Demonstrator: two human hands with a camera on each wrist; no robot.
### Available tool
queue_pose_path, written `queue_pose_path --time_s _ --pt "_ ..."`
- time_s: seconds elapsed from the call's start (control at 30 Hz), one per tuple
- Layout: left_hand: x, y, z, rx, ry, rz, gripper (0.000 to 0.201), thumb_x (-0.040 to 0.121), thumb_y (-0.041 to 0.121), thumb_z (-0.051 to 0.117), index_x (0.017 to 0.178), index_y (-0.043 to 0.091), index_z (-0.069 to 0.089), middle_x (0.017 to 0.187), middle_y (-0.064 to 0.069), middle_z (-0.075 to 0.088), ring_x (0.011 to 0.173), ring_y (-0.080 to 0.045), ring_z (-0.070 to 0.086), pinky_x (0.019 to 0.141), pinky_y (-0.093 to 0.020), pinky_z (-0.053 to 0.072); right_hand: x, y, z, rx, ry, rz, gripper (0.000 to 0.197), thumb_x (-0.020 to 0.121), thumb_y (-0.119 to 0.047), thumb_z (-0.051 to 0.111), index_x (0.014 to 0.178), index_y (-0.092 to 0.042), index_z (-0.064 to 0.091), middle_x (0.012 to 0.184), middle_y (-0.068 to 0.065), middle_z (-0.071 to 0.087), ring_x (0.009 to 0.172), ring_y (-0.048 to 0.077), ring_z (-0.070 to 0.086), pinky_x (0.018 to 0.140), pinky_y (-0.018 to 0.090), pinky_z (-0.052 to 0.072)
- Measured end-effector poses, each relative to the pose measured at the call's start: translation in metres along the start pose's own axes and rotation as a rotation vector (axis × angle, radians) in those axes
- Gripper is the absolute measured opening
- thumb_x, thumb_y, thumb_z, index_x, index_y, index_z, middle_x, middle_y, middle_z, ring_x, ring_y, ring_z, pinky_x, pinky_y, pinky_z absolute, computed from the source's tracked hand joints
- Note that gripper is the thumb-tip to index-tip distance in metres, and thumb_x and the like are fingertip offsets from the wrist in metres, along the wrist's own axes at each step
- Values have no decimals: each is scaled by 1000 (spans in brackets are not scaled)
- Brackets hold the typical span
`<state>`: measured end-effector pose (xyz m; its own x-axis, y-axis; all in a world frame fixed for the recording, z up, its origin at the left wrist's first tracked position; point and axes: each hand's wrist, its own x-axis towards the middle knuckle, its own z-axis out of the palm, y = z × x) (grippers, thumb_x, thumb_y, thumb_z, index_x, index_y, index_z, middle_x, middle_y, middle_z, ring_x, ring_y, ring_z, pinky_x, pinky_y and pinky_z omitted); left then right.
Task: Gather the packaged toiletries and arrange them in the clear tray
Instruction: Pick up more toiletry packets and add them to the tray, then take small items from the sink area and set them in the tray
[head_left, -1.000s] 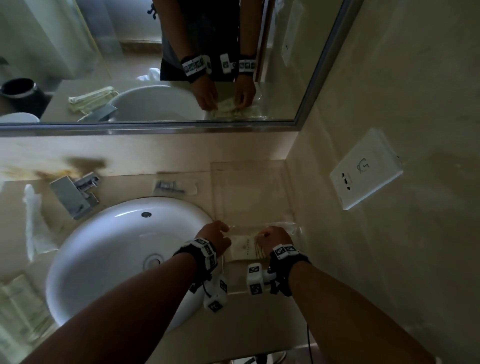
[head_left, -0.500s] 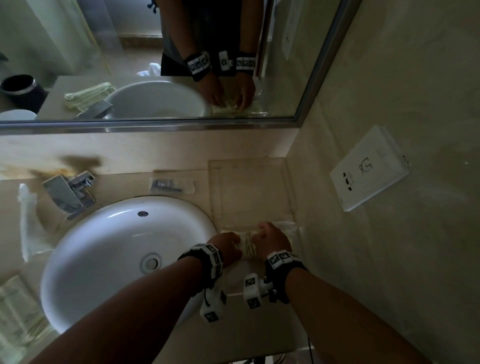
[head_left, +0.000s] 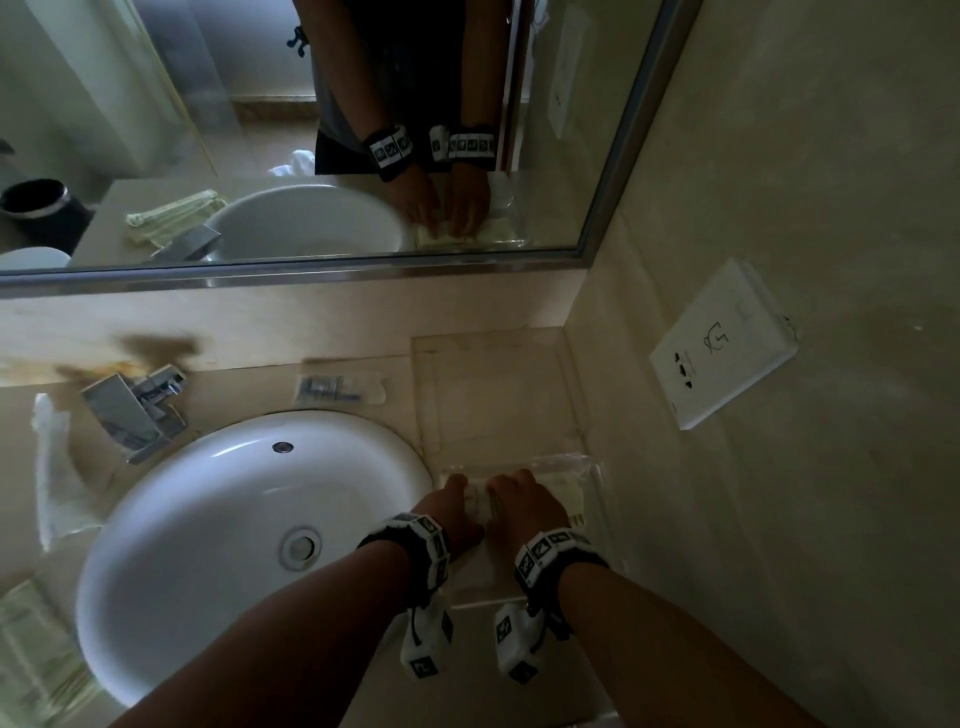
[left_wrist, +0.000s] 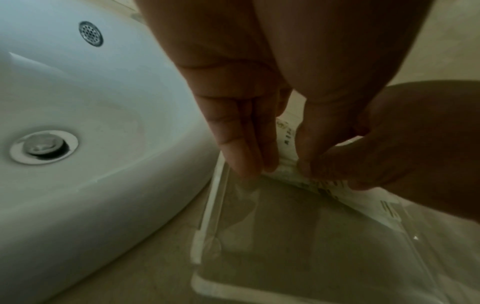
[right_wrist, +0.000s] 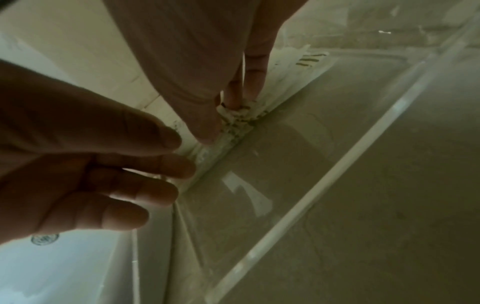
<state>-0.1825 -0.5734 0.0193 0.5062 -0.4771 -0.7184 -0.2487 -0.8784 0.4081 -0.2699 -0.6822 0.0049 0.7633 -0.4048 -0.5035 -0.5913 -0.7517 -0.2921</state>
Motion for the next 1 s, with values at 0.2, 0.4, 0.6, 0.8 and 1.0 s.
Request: queue_pose_path --time_s 0.2,0.4,0.6,0.8,1.0 --pt "-1 0 2 -22 -17 -38 65 83 30 65 138 13 35 127 -14 58 107 -31 64 88 -42 57 6 -2 9 -119 52 -26 39 92 -31 54 128 -25 42 130 10 41 110 34 53 81 44 52" --pt "1 0 2 -87 -72 -69 61 84 25 64 138 12 38 120 -12 63 102 -30 67 88 -43 57 10 -1 12 -151 47 -40 39 94 -32 51 130 -24 39 130 11 40 109 35 53 80 44 51" --pt "-17 -7 -8 -193 -39 -8 67 91 26 59 149 20 26 129 -8 56 101 -22 66 83 -33 58 5 1 0 -133 -13 -31 47 88 -39 56 131 -27 38 134 8 38 117 32 49 89 44 49" --pt "-34 -23 -41 -188 83 -22 76 84 34 64 149 30 25 124 -9 63 101 -26 68 84 -38 60 -5 -12 -24 -51 97 -45 60 81 -55 55 134 -30 42 133 1 41 123 24 47 93 39 47" --pt "-44 -52 -83 -127 268 -59 67 89 34 57 148 26 28 111 0 68 104 -20 63 91 -32 52 1 -49 -42 -15 186 -147 49 86 -47 51 131 -32 43 134 -1 41 120 21 47 93 37 47"
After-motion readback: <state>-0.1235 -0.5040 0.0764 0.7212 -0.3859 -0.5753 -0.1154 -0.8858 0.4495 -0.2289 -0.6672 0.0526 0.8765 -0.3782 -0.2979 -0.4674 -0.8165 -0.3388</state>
